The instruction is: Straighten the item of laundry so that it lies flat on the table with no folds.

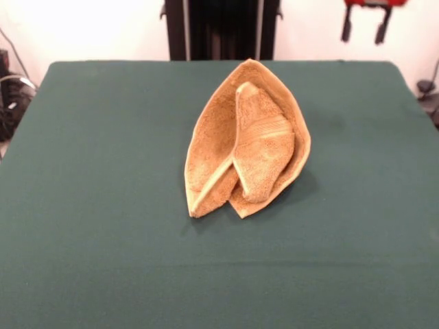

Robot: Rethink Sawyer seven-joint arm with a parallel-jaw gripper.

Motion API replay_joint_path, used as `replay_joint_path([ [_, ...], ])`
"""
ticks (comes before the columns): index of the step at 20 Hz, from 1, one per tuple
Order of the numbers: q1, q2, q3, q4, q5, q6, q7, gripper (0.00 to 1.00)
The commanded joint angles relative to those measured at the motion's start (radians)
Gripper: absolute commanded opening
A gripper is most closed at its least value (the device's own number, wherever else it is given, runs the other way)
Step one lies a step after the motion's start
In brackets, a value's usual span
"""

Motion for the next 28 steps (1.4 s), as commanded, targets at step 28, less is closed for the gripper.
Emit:
replay_joint_path([
  [28, -0.211, 0.125, 0.03, -0.003, -0.387, -0.054, 0.086, 1.0],
])
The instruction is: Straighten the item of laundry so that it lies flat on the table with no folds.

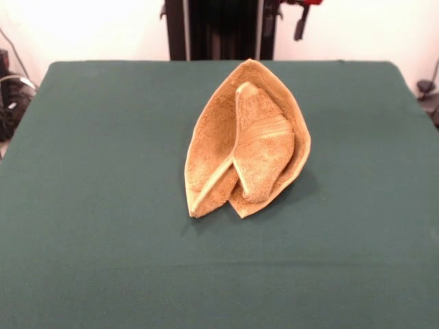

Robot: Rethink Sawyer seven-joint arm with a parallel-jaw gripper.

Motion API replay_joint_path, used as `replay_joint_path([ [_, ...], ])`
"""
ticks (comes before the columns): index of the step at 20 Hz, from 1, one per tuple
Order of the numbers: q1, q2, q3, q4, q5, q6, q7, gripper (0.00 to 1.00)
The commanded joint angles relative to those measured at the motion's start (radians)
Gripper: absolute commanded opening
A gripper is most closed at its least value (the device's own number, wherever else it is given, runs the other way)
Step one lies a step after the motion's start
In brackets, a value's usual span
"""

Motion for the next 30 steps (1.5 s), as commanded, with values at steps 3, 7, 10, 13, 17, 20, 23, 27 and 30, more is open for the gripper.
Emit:
replay_joint_path([
  [3, -0.005, 0.191, 0.041, -0.007, -0.078, -0.176, 0.106, 1.0],
  [7, 0.002, 0.231, 0.029, -0.011, -0.092, -0.218, 0.127, 1.0],
  [10, 0.013, 0.264, 0.007, -0.018, -0.098, -0.248, 0.139, 1.0],
  [13, 0.005, 0.29, 0.008, -0.036, -0.097, -0.259, 0.136, 1.0],
  [17, -0.005, 0.299, 0.014, -0.04, -0.096, -0.265, 0.126, 1.0],
  [20, -0.01, 0.307, 0.014, -0.049, -0.095, -0.27, 0.121, 1.0],
  [23, -0.022, 0.22, 0.034, -0.027, -0.084, -0.197, 0.105, 1.0],
  [27, -0.009, -0.012, 0.071, 0.0, -0.032, 0.033, 0.07, 1.0],
  [30, -0.013, -0.073, 0.093, -0.049, -0.038, 0.144, 0.013, 1.0],
])
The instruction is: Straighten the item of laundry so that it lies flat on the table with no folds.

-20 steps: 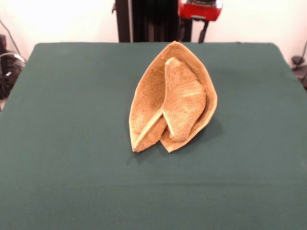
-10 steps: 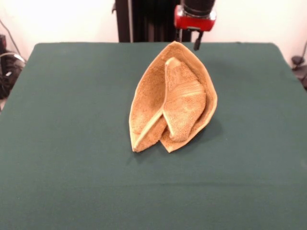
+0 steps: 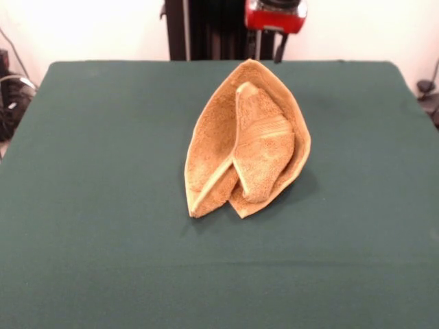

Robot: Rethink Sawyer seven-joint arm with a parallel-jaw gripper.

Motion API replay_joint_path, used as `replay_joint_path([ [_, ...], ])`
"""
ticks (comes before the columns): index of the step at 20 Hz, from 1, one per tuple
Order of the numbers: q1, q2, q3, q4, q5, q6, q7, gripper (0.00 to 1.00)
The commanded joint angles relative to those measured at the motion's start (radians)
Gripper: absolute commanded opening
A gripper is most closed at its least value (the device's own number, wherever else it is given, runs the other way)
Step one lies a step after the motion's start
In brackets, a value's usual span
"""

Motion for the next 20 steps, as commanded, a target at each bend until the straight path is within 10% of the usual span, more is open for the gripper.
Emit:
replay_joint_path([
  [1, 0.005, -0.21, 0.123, -0.07, 0.042, 0.289, -0.005, 1.0],
  [20, -0.068, -0.071, 0.229, -0.155, -0.079, 0.14, -0.036, 1.0],
])
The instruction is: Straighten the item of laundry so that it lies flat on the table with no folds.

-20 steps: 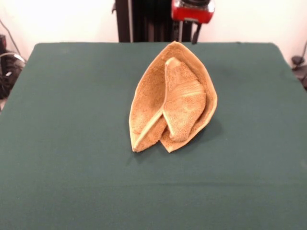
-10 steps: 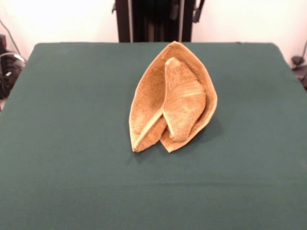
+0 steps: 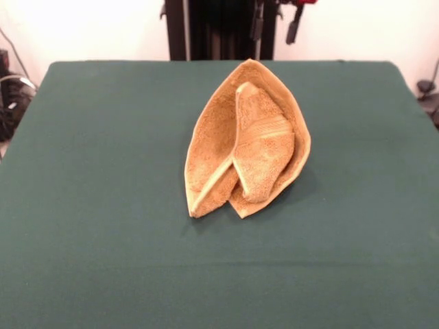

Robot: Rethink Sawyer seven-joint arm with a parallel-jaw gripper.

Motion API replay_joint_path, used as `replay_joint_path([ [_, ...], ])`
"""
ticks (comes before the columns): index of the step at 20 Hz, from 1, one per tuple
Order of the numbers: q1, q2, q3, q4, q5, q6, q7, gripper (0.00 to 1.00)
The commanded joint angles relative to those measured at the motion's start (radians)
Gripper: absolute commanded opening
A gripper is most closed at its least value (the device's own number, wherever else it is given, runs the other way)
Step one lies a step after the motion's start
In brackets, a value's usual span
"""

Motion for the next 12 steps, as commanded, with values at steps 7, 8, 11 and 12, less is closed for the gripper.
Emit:
replay_joint_path([
  [7, -0.053, 0.254, 0.09, -0.021, -0.066, -0.186, 0.067, 1.0],
  [8, -0.059, 0.28, 0.085, -0.022, -0.069, -0.208, 0.074, 1.0],
  [11, -0.06, 0.33, 0.074, -0.035, -0.082, -0.248, 0.084, 1.0],
  [12, -0.06, 0.349, 0.072, -0.039, -0.081, -0.254, 0.09, 1.0],
])
